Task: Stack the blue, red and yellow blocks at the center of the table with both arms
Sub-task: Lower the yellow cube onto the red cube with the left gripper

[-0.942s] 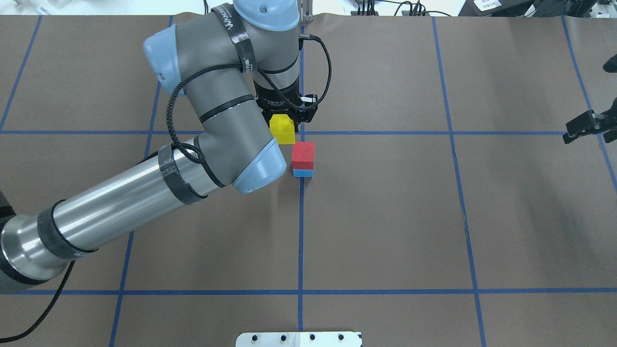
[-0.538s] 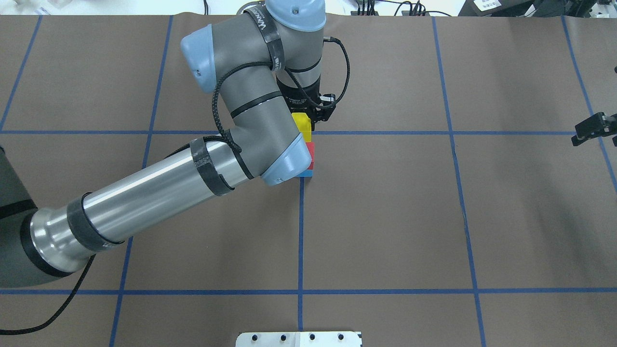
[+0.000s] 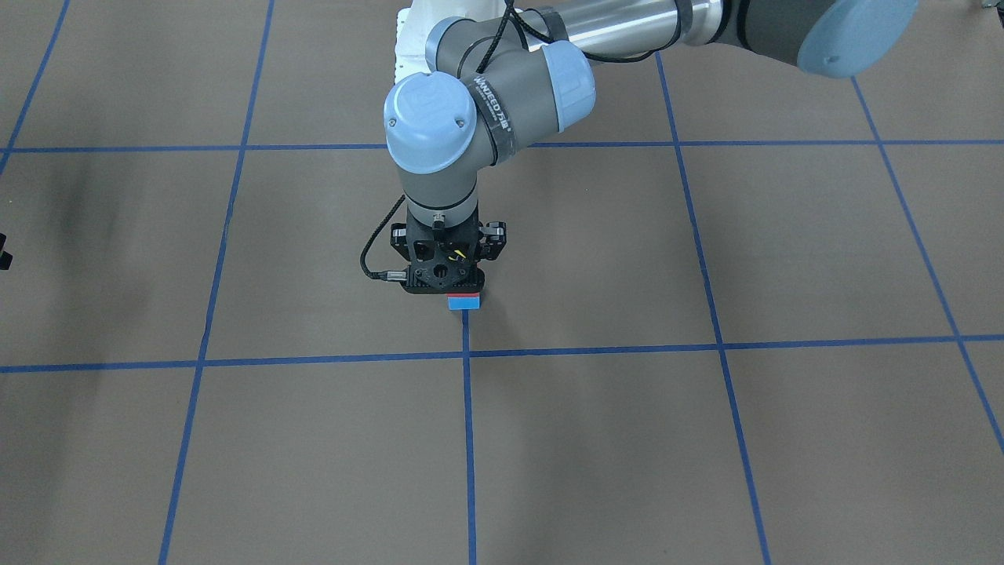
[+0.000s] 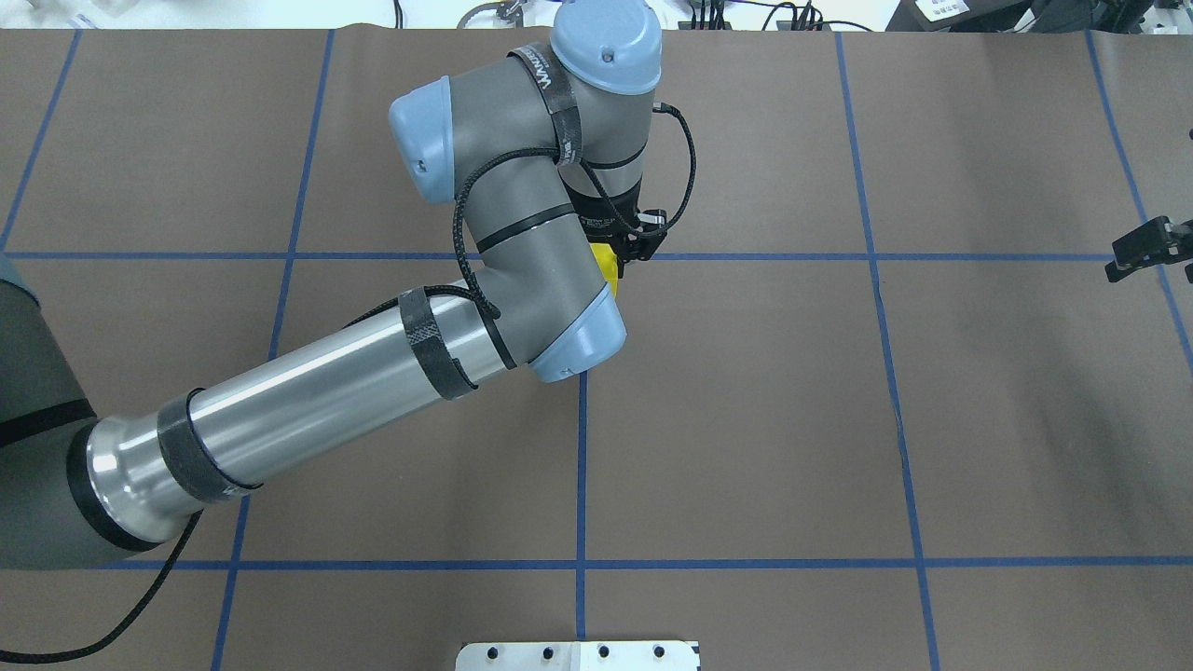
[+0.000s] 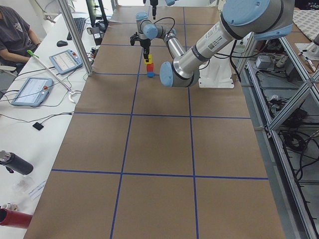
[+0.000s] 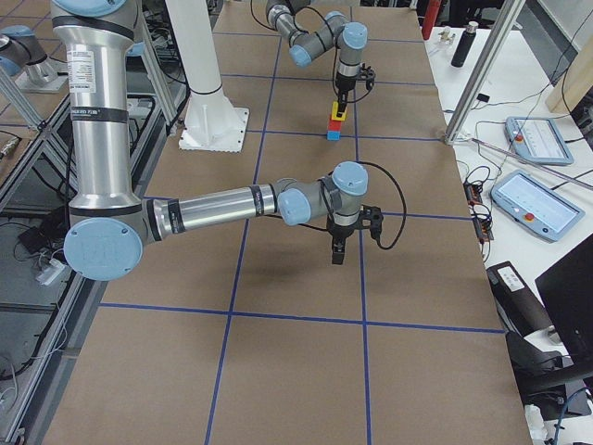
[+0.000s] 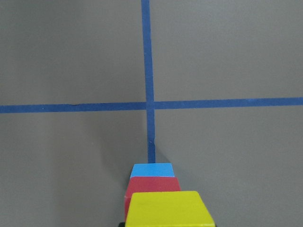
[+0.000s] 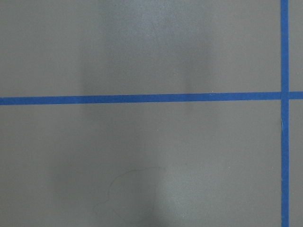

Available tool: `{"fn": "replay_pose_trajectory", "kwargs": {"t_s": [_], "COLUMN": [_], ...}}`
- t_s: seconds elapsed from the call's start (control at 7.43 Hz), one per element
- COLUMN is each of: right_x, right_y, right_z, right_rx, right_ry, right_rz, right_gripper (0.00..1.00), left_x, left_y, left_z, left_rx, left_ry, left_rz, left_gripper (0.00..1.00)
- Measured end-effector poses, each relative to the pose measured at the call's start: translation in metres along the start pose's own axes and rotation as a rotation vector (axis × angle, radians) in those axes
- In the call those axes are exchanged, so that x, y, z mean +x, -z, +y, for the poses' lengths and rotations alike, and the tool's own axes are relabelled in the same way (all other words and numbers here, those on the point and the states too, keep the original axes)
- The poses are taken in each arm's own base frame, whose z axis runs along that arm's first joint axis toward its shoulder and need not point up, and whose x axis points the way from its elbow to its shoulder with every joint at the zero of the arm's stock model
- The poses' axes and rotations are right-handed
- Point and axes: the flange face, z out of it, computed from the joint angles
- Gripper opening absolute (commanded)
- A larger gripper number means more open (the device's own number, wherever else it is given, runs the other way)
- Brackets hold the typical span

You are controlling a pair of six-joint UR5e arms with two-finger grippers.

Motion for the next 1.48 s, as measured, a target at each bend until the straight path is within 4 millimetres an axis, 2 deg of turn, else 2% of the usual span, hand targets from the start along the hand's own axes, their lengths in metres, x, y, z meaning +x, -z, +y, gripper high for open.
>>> {"fn": "replay_pose_trajectory", "kwargs": {"t_s": [1.48], "right_x": [-0.0007], "right_y": [0.0003], "right_z": [-0.0012], "right_rx": [0.002], "right_ry": [0.002], "right_rz": [0.001], "right_gripper": [0.99], "left_x": [-0.0101], "left_y": [-0.0091], "left_z": [0.0021], "left_rx": [0.001], "left_ry": [0.0], "left_rz": [0.01], "left_gripper": [0.0]}}
